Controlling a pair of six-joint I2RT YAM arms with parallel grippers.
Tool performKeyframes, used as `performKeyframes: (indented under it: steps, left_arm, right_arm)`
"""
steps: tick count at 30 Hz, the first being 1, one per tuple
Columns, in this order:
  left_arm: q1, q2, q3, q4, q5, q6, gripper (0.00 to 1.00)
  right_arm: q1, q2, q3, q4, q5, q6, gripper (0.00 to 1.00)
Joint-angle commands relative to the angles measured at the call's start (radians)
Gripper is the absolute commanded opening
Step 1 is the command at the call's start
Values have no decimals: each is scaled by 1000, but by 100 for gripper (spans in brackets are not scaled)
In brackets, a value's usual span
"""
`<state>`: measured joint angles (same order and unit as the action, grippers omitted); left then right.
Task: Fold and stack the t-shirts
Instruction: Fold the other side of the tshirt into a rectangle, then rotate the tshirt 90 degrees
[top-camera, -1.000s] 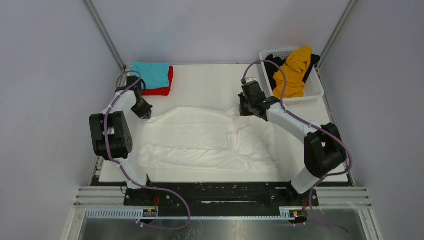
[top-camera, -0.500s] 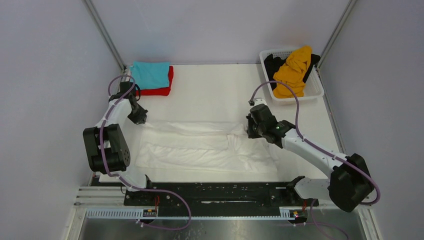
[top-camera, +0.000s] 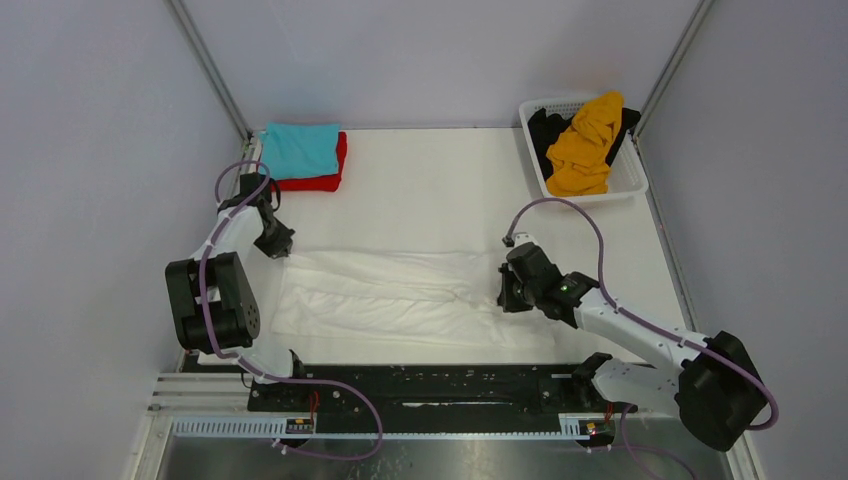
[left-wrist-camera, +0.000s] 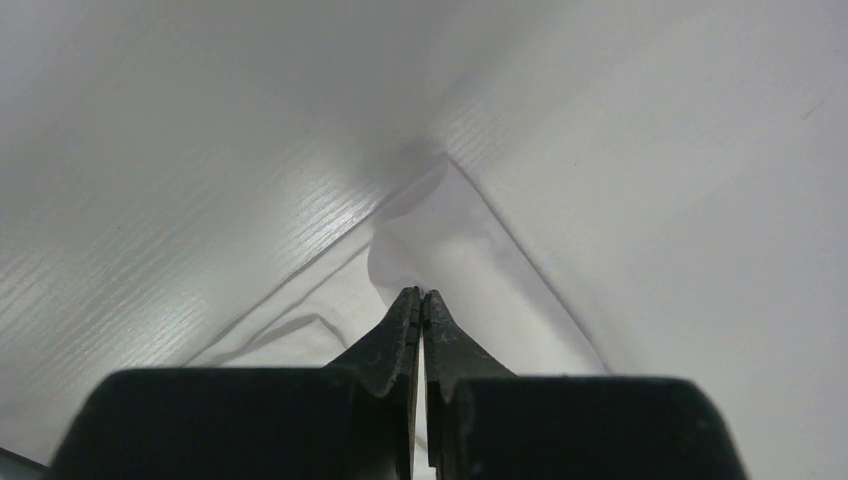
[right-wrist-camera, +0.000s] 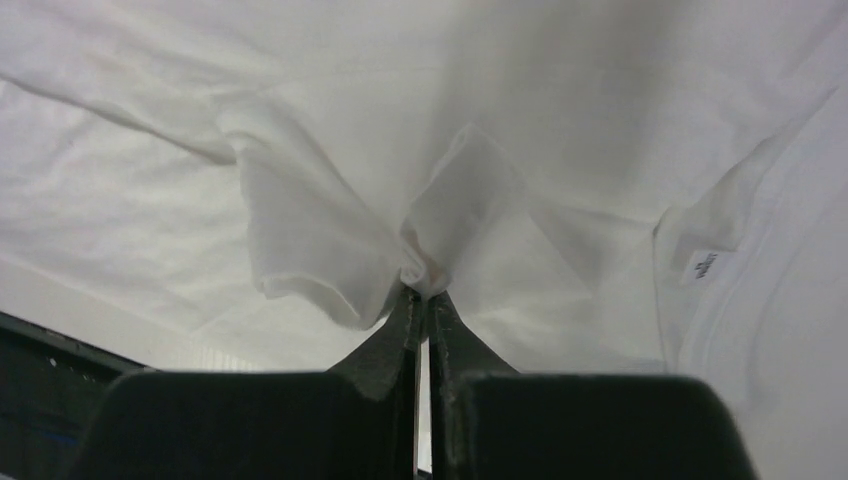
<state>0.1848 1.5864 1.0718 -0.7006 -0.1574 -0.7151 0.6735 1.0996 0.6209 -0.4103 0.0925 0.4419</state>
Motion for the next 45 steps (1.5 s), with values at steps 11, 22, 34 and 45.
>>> performKeyframes:
  steps: [11,22,34,45]
  left_arm:
    - [24,-31,27,2,-94,-37,26]
    - [21,-192,24,-33,43,-85,99]
    - [-174,-34,-45,43,212,-14,99]
    - [-261,-29,-237,148,214,-18,99]
  right_arm:
    - [54,-279,-172,-68,-293,98,56]
    - [53,-494,-53,-65,-122,63,99]
    - [54,-52,-7,-37,-216,194,100]
    - [-43,163,-41,24,-110,254,100]
